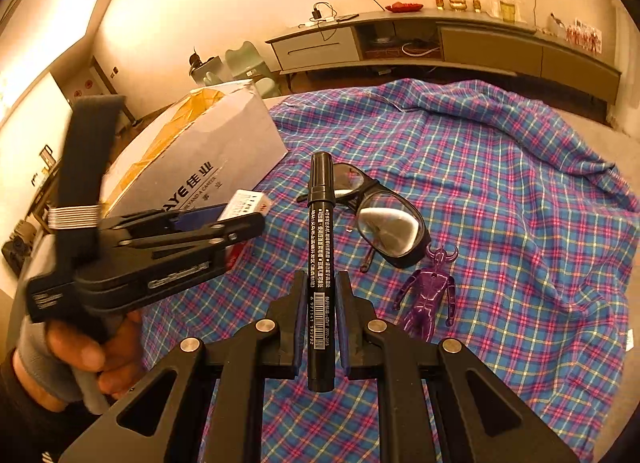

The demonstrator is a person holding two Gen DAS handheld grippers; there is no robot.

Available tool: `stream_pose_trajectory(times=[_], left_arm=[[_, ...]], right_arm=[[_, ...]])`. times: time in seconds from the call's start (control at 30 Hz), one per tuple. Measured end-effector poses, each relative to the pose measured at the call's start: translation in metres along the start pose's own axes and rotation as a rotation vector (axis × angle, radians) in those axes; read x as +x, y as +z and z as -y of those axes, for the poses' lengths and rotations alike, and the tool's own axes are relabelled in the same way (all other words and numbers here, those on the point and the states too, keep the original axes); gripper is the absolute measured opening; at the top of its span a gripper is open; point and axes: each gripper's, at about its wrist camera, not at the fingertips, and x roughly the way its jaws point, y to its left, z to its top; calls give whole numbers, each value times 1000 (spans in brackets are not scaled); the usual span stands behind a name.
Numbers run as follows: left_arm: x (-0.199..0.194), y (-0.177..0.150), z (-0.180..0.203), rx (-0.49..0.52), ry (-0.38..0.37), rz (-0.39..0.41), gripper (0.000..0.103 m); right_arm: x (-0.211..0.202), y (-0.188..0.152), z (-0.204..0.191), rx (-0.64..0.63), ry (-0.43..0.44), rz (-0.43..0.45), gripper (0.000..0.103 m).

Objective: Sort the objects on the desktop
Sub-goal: 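Carry the staples box and the marker in both tools over the cardboard box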

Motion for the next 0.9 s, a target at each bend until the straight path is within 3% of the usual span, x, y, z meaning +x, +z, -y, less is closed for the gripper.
stream_pose_trajectory(times=[0.47, 0.9], left_arm=[[-73, -6, -24, 4, -68, 106, 39], [-122, -28, -61, -33, -119, 167, 39]], right_arm=[[-20, -5, -76, -165, -144, 55, 15], [-37, -11, -133, -255, -212, 88, 15]])
